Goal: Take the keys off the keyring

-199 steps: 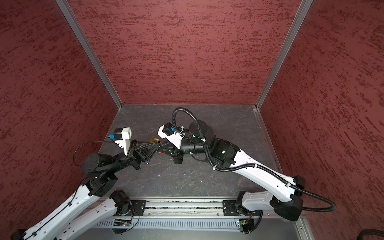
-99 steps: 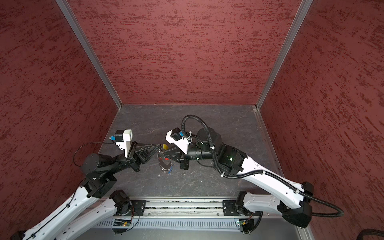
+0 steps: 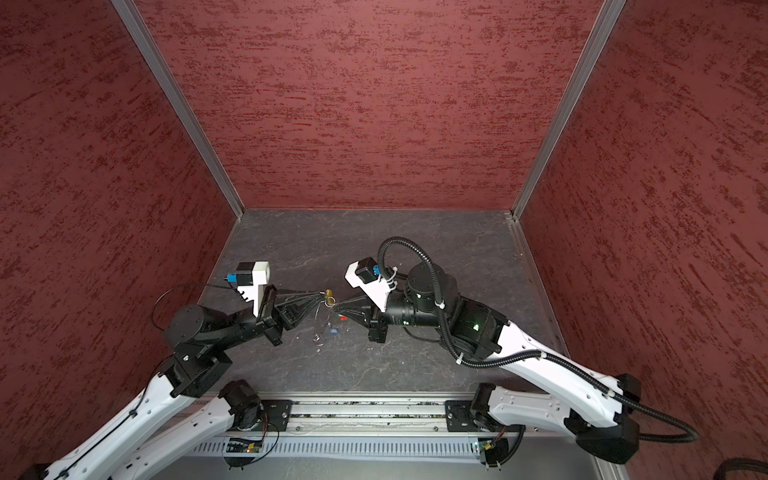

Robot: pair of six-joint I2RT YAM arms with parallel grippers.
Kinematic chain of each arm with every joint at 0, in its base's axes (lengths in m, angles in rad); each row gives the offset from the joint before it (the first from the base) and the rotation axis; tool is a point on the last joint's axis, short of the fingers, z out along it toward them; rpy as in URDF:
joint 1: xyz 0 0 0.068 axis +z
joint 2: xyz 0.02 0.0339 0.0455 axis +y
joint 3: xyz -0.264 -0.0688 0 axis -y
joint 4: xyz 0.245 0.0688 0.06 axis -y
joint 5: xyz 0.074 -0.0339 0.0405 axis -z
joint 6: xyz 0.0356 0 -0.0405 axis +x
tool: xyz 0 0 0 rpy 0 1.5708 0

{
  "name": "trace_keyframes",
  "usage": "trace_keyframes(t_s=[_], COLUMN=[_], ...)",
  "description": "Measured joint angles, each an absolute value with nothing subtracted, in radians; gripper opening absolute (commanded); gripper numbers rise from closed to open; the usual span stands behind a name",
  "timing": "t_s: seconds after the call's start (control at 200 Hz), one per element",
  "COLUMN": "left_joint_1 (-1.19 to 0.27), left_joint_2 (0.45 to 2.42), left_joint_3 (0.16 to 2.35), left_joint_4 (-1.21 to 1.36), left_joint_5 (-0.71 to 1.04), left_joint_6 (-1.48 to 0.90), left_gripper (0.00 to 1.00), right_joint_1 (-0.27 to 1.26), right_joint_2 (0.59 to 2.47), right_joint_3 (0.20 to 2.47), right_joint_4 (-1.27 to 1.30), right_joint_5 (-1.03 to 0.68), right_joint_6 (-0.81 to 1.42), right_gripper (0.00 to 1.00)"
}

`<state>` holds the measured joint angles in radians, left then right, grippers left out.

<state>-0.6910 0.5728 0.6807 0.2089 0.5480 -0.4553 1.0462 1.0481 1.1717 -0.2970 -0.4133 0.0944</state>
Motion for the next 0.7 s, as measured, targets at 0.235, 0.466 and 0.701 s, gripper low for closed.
trace_keyframes(t_s=[0.235, 0.466, 0.701], left_joint_1=[-0.691, -0.689, -0.688], left_joint_2=[0.574, 0.573, 0.564], left_joint_3=[0.681, 0.709, 0.724], left_joint_4=[0.2, 0.177, 0.203], left_joint_5=[0.549, 0.54, 0.539], left_joint_6=[-0.455, -0.453, -0.452], left_gripper=[0.0, 0.0, 0.0], right_joint_1=[1.047, 1.048, 1.011], right_joint_2=[1.083, 1.061, 0.956], right_joint_3=[1.17, 1.161, 1.081], right_joint_4=[-0.291, -0.301, -0.218], right_joint_5=[-0.422, -0.398, -0.374], right_joint_6=[0.101, 0.107, 0.141], right_gripper=[0.0, 0.3, 0.5])
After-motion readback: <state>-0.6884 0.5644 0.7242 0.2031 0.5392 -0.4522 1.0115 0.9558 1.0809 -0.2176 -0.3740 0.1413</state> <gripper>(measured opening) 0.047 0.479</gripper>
